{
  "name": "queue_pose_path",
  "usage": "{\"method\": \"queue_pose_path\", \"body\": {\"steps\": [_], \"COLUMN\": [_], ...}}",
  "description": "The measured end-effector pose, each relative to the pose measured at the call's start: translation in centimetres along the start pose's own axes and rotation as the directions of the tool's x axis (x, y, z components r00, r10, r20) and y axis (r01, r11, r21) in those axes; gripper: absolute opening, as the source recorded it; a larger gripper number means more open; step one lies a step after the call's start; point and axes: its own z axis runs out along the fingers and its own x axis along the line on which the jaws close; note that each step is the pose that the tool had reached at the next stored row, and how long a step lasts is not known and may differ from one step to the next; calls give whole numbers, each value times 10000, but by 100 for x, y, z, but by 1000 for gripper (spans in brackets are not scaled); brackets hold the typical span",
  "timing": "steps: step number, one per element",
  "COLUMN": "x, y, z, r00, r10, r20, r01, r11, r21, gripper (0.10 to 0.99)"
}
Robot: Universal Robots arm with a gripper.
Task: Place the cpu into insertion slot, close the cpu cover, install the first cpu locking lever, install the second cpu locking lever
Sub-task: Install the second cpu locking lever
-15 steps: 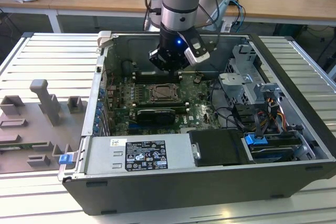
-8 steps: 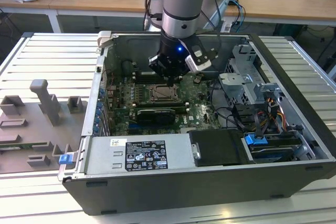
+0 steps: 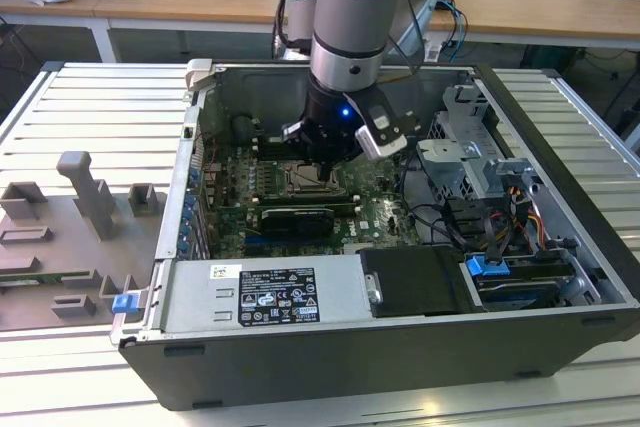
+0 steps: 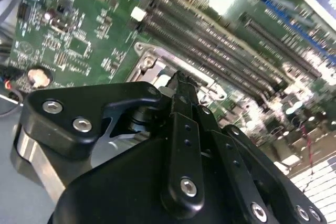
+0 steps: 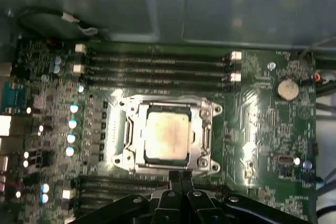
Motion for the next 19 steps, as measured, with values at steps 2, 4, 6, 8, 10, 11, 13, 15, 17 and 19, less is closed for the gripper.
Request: {"method": "queue_pose_path", "body": {"steps": [2, 4, 6, 8, 10, 11, 13, 15, 17, 19], "x": [37, 95, 182, 269, 309, 309, 308, 312, 315, 322], "y": [-18, -25, -22, -21, -24, -25, -29, -37, -70, -98], "z": [2, 6, 24, 54, 104, 124, 162, 179, 178, 176], "r00": [10000, 10000, 10000, 9999, 9999, 9999, 9999, 9999, 9999, 9999], "r10": [-9, -15, -19, -21, -27, -29, -31, -30, -35, -37], "r20": [15, 38, 79, 104, 104, 105, 104, 109, 121, 126], "r01": [9, 16, 20, 22, 28, 30, 32, 32, 40, 43], "r11": [10000, 9999, 9999, 9999, 9999, 9999, 9999, 9998, 9992, 9989], "r21": [-65, -108, -117, -114, -112, -113, -115, -217, -397, -465], "gripper": [106, 106, 106, 106, 106, 106, 106, 106, 106, 106]}}
